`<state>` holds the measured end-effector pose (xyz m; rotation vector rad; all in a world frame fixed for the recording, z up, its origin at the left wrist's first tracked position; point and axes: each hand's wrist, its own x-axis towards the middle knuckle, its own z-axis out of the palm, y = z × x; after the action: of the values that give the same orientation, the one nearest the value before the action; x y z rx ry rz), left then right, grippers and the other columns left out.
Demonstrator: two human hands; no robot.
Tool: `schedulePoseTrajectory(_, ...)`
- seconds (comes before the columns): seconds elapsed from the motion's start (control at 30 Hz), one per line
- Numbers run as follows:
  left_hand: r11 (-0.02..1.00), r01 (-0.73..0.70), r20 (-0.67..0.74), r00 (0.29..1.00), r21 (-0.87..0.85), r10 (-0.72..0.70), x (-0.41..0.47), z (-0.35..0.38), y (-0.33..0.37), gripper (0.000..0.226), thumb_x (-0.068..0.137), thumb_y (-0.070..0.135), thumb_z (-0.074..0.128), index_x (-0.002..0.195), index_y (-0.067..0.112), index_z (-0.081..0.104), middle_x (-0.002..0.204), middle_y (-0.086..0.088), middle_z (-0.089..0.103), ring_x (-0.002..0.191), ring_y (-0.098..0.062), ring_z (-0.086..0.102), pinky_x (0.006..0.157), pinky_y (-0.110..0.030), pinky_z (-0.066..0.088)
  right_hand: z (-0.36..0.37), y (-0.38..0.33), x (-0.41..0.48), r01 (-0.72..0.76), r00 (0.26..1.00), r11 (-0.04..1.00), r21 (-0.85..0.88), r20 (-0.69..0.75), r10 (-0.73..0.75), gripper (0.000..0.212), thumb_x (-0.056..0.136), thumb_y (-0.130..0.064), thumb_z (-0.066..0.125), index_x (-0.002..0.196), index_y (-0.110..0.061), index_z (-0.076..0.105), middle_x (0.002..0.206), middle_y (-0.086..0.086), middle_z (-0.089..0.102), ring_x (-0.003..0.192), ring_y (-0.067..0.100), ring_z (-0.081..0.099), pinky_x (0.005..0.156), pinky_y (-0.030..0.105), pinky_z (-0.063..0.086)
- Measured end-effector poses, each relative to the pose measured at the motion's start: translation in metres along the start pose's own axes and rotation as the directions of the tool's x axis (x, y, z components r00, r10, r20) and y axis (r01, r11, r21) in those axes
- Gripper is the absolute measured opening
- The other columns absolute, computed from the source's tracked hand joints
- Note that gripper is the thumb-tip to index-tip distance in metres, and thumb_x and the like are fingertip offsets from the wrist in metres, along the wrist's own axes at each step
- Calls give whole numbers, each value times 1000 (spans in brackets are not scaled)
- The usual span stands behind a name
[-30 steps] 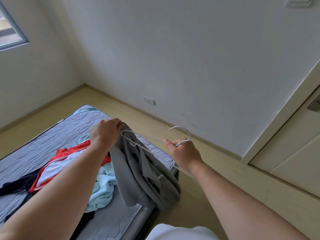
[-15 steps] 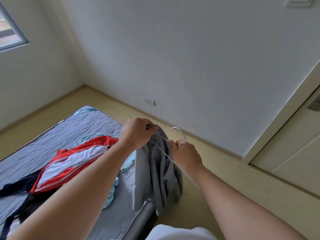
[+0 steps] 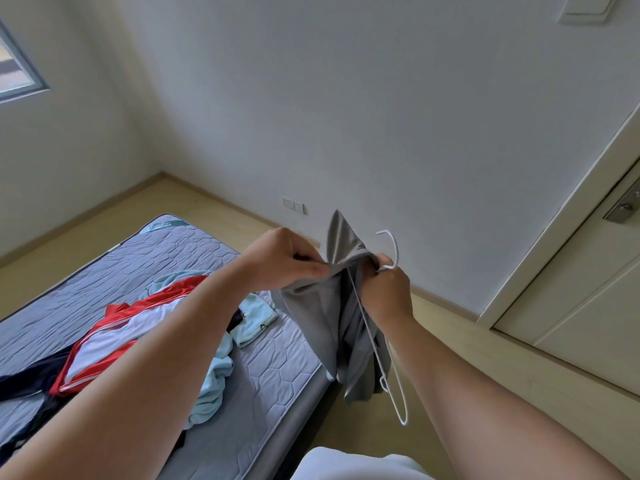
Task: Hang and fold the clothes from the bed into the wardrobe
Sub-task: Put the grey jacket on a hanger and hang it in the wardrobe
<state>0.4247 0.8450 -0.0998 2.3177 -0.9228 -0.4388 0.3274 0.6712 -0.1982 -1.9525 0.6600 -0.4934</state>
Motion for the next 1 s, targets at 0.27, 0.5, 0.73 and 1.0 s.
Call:
schedulePoseTrajectory(0.27,939,-200,-258,926,279,274,15,18,5,30,82,28,75,111,36,74,104,22,70,103,-3,63,99,-32,51,-5,-17,0,76,995,997,-9,-61,-76,22,100,-20,46,110,-23,65,72,5,63,68,27,59,56,31,46)
schedulePoseTrajectory(0.5,745,-345,-117,864,571,490,45,36,8,72,77,53,67,142,26,52,142,4,52,145,-21,35,125,-48,14,-19,-39,-1,209,972,977,51,-117,-202,20,92,-16,56,73,-18,49,56,-8,52,55,9,50,48,15,34)
schedulePoseTrajectory(0.73,692,-410,-78,827,594,557,60,34,-4,56,90,71,46,88,17,61,83,3,46,85,-22,47,85,-40,45,-44,-35,4,-11,993,911,412,109,-37,21,79,-15,42,75,-9,61,67,16,69,65,34,66,57,39,55)
schedulePoseTrajectory(1.0,765,-351,-169,845,540,507,56,32,-3,73,79,93,30,59,25,45,68,6,44,80,-19,43,83,-35,33,-52,9,16,-121,956,992,22,273,111,22,65,-32,69,84,-23,73,76,-6,73,78,19,69,73,37,55)
